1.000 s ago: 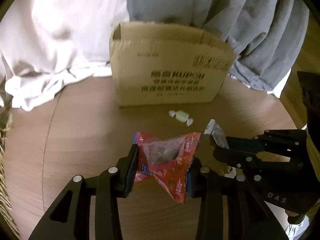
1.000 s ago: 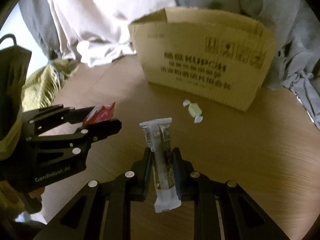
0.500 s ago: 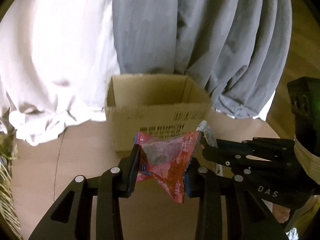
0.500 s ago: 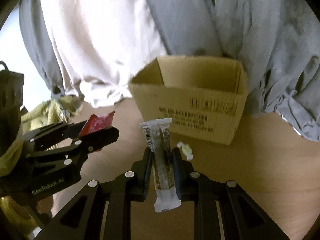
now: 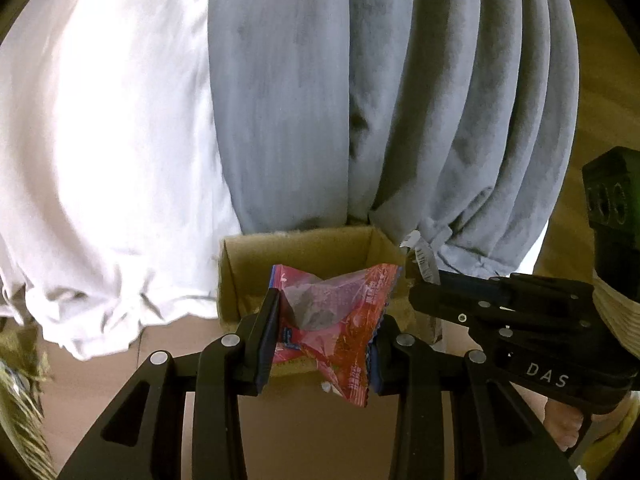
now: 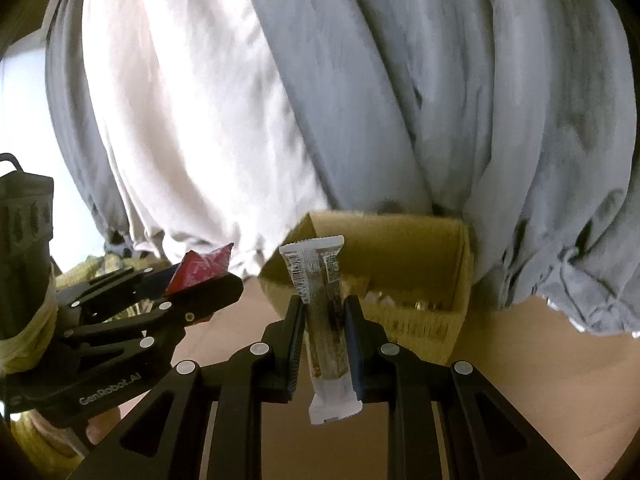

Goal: Organize snacks
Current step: 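Carry the red-pink bag and white stick packet into the box and open both tools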

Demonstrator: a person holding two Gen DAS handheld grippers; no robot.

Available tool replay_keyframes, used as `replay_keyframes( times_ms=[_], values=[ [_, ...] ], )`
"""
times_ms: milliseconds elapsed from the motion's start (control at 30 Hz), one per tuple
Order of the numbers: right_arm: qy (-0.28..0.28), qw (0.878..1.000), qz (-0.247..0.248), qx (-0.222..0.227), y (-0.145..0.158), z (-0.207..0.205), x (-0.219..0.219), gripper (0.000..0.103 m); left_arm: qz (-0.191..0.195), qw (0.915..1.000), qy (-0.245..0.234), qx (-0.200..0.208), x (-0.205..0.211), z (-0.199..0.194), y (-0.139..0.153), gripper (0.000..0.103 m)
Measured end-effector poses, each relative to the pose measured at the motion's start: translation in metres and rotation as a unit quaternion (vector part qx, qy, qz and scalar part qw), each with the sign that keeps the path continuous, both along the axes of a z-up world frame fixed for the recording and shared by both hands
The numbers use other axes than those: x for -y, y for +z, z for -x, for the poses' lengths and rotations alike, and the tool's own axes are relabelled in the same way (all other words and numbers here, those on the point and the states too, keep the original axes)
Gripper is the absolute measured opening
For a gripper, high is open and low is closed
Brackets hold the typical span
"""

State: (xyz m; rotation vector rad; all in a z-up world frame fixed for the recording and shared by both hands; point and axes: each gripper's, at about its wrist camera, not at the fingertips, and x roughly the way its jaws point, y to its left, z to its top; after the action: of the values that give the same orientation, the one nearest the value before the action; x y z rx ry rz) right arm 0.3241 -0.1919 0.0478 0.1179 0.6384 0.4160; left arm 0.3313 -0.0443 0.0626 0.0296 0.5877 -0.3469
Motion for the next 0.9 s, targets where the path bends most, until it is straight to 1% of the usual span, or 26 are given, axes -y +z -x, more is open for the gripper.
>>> replay_keyframes(
  times_ms=[233,400,500,633,833,867,900],
  values=[
    [-0.002,1.0,-0.001,0.018,0.014,-0.025,0.004,0.021,-0.003,1.0,-0.003,0.009,0.004,-0.032,0.011,0.036],
    [-0.006,1.0,0.0,0.023,0.018,-0.048,0.008,0.021,-0.003,1.0,-0.005,0.002,0.007,-0.057,0.011,0.036],
    [-0.004,1.0,0.007,0.019,0.018,-0.066,0.012,0.021,-0.005,1.0,-0.004,-0.005,0.008,-0.075,0.006,0.036],
    [-0.006,1.0,0.017,0.009,0.011,-0.088,0.015,0.021,-0.009,0.9998,-0.002,-0.019,0.011,-0.094,-0.002,0.036],
    [-0.007,0.999,0.033,-0.011,-0.008,-0.114,0.015,0.021,-0.029,0.999,0.003,-0.033,0.017,-0.119,-0.017,0.038],
    [-0.009,0.999,0.036,-0.014,-0.011,-0.117,0.015,0.022,-0.035,0.9987,0.002,-0.037,0.018,-0.123,-0.02,0.039],
    [-0.008,0.999,0.039,-0.016,-0.014,-0.12,0.014,0.022,-0.039,0.9984,0.002,-0.041,0.019,-0.125,-0.023,0.044]
  ],
)
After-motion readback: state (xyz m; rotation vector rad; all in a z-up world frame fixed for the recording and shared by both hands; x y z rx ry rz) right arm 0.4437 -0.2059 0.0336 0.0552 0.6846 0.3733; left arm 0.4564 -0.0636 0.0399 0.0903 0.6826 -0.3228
